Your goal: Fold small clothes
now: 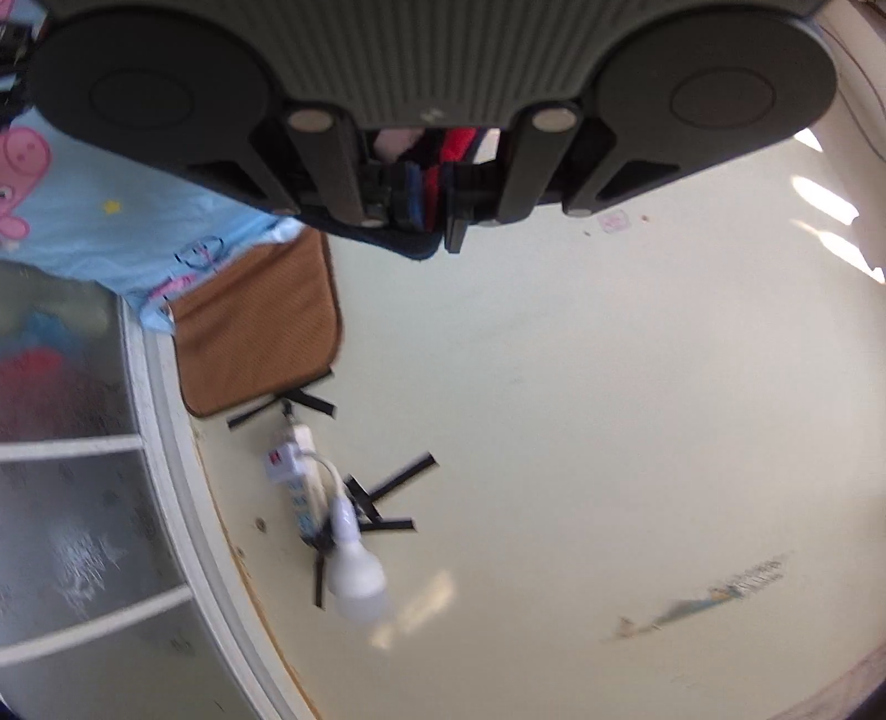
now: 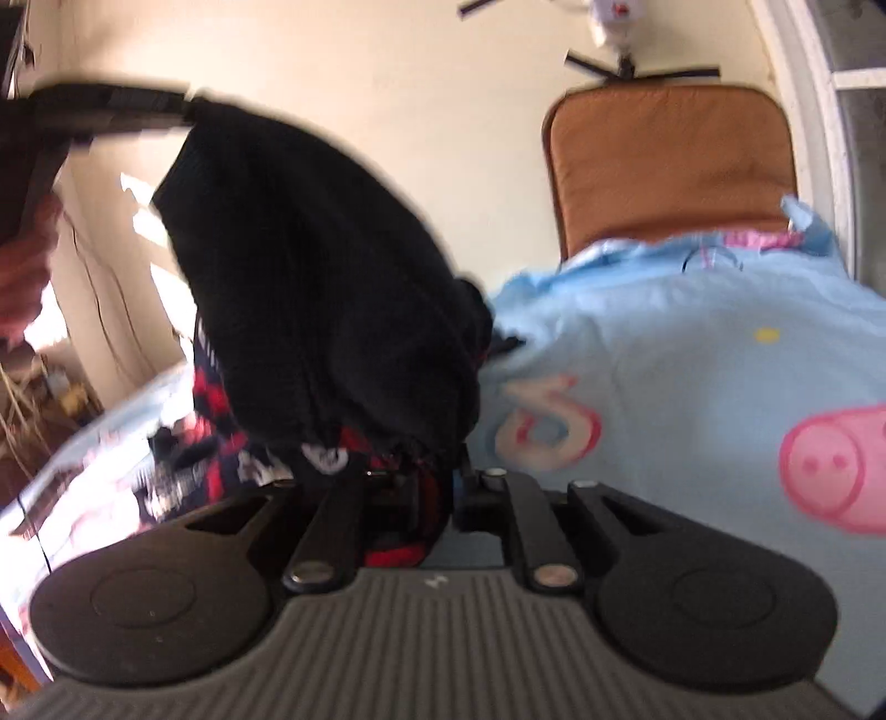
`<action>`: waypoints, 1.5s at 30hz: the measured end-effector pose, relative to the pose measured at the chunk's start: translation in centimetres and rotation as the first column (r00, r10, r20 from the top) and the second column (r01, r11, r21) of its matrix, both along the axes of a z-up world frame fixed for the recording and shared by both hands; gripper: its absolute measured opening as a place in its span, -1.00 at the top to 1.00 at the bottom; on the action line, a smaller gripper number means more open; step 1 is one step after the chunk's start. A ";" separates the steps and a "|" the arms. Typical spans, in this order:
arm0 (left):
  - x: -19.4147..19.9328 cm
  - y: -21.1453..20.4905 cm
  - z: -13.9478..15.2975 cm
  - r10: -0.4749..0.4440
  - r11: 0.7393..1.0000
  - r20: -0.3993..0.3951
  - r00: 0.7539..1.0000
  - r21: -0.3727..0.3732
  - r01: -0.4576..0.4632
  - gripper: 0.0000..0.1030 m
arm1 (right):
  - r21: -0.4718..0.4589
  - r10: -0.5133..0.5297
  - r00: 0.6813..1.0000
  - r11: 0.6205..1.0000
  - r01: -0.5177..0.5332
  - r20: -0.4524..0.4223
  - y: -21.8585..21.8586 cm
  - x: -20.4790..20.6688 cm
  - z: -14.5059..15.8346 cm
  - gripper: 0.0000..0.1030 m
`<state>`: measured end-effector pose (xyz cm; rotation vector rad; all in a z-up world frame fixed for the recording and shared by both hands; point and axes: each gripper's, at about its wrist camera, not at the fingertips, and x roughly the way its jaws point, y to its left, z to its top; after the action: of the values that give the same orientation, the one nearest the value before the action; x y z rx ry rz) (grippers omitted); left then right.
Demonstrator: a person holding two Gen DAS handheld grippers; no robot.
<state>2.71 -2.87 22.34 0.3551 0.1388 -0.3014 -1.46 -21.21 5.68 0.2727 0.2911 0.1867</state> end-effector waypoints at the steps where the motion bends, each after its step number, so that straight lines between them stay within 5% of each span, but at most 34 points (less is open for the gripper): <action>1: -0.9 1.2 1.6 0.018 0.999 0.025 1.000 -0.035 -0.017 0.85 | -0.008 -0.017 0.996 1.000 0.018 0.089 -0.7 -0.6 2.4 0.76; 4: -4.0 4.3 6.1 0.056 0.991 0.117 0.992 -0.127 -0.041 0.85 | -0.045 -0.015 0.954 0.999 0.029 0.298 -1.4 -2.3 9.1 0.76; 8: -9.1 6.9 10.8 0.132 0.977 0.282 0.950 -0.200 -0.076 0.85 | -0.197 0.039 0.840 0.977 0.081 0.541 -0.1 -5.1 17.4 0.76; 13: -12.7 8.5 15.0 0.200 0.967 0.395 0.897 -0.225 -0.116 0.84 | -0.316 0.100 0.710 0.932 0.179 0.697 0.9 -7.4 25.0 0.76; 16: -12.5 8.5 15.8 0.223 0.968 0.407 0.886 -0.200 -0.152 0.84 | -0.368 0.121 0.670 0.898 0.240 0.732 1.4 -7.7 27.1 0.76; 19: -10.8 8.3 15.2 0.248 0.966 0.381 0.891 -0.171 -0.196 0.84 | -0.417 0.132 0.701 0.873 0.253 0.701 1.7 -5.8 27.3 0.76; 26: 1.2 7.2 8.5 0.304 0.952 0.157 0.940 -0.077 -0.295 0.84 | -0.498 0.108 0.872 0.851 0.168 0.478 3.3 5.5 20.5 0.76; 30: 13.2 5.9 -1.3 0.428 0.902 -0.035 0.903 0.085 -0.424 0.75 | -0.472 0.091 0.965 0.881 0.037 0.245 4.7 15.9 13.0 0.71; 32: 18.2 6.3 -7.4 0.492 0.869 -0.214 0.844 0.178 -0.462 0.63 | -0.484 0.060 0.997 0.874 -0.030 0.048 5.7 20.9 7.9 0.51; 34: 19.8 7.8 -12.4 0.508 0.861 -0.354 0.785 0.215 -0.460 0.65 | -0.508 0.046 0.996 0.858 -0.080 -0.079 5.4 22.5 4.0 0.51; 36: 18.4 9.2 -15.2 0.504 0.862 -0.347 0.791 0.251 -0.440 0.64 | -0.522 0.085 0.990 0.843 -0.131 -0.111 4.2 21.6 1.9 0.50; 38: 16.8 10.8 -16.5 0.486 0.871 -0.353 0.799 0.270 -0.410 0.57 | -0.517 0.088 0.986 0.843 -0.149 -0.141 2.2 20.3 0.8 0.28; 41: 14.7 12.7 -17.4 0.457 0.886 -0.394 0.797 0.283 -0.368 0.19 | -0.430 0.083 0.973 0.887 -0.172 -0.218 -0.9 19.8 -0.2 -0.21; 43: 13.7 13.4 -17.8 0.436 0.897 -0.419 0.796 0.275 -0.347 -0.04 | -0.343 0.093 0.954 0.919 -0.192 -0.284 -2.3 19.5 -1.1 -0.29; 45: 12.8 13.7 -17.8 0.404 0.913 -0.442 0.801 0.255 -0.319 -0.05 | -0.282 0.133 0.940 0.932 -0.227 -0.315 -2.5 19.2 -2.0 -0.34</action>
<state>15.52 10.82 4.55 0.4062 0.7298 0.0128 17.71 -23.75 3.68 -0.0484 0.6343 0.2807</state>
